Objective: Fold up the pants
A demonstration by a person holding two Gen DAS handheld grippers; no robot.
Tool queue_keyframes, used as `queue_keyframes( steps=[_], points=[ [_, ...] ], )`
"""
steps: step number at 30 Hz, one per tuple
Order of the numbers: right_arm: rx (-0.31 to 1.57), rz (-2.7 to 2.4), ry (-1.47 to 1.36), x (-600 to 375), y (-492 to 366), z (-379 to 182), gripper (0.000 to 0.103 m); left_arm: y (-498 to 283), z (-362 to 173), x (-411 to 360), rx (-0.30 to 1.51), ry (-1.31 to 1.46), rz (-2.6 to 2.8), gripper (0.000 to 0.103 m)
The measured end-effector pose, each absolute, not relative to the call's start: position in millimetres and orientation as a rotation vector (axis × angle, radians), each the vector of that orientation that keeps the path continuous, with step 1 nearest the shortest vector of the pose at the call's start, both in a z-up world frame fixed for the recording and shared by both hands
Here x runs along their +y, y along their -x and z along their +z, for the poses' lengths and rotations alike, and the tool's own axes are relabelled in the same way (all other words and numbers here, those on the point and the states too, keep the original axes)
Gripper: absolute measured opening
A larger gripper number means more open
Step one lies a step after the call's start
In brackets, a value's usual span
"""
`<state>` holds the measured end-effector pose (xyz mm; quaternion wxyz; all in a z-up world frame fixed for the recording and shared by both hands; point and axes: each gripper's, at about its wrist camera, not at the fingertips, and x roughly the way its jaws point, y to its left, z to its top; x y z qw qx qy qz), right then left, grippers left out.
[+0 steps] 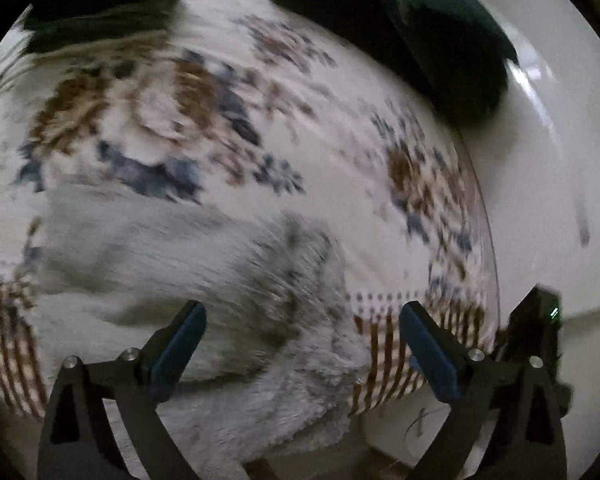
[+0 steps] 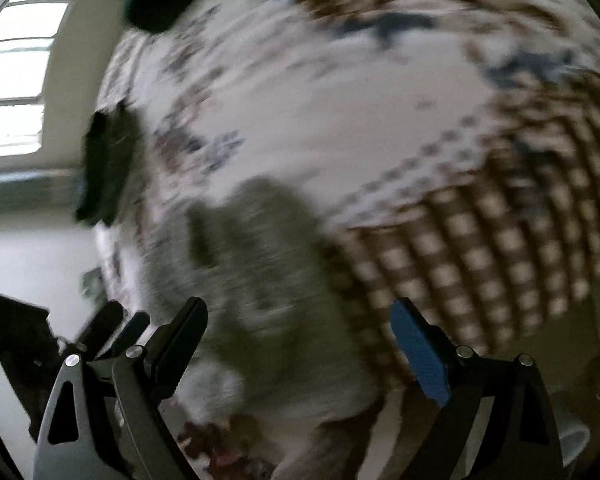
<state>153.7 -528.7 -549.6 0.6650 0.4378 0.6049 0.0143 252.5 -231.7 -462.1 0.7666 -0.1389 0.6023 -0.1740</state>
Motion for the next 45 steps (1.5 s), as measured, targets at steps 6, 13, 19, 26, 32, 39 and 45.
queue_keyframes(
  steps=[6,13,19,26,32,39,45],
  points=[
    [1.396,0.17,-0.993,-471,-185,-559,0.095,-257,-459,-161,1.25,0.252,-0.107,0.099],
    [1.504,0.119,-0.654,-420,-202,-567,0.033,-250,-507,-101,1.358,0.236,0.064,0.099],
    [1.381,0.017,-0.761,-456,-161,-502,0.026,-247,-516,-93,1.385,0.215,0.053,0.099],
    [1.482,-0.206,-0.814,-523,-121,-527,0.04,-253,-531,-112,1.417,0.193,-0.017,0.099],
    [1.388,-0.202,-0.994,-552,-135,-529,0.066,-267,-530,-121,1.425,0.228,-0.057,0.099],
    [1.498,-0.04,-1.063,-547,-218,-605,0.082,-327,-577,-140,1.522,0.324,-0.141,0.098],
    [1.467,-0.04,-0.701,-512,-246,-593,0.024,-339,-604,-117,1.534,0.483,-0.146,0.05]
  ],
)
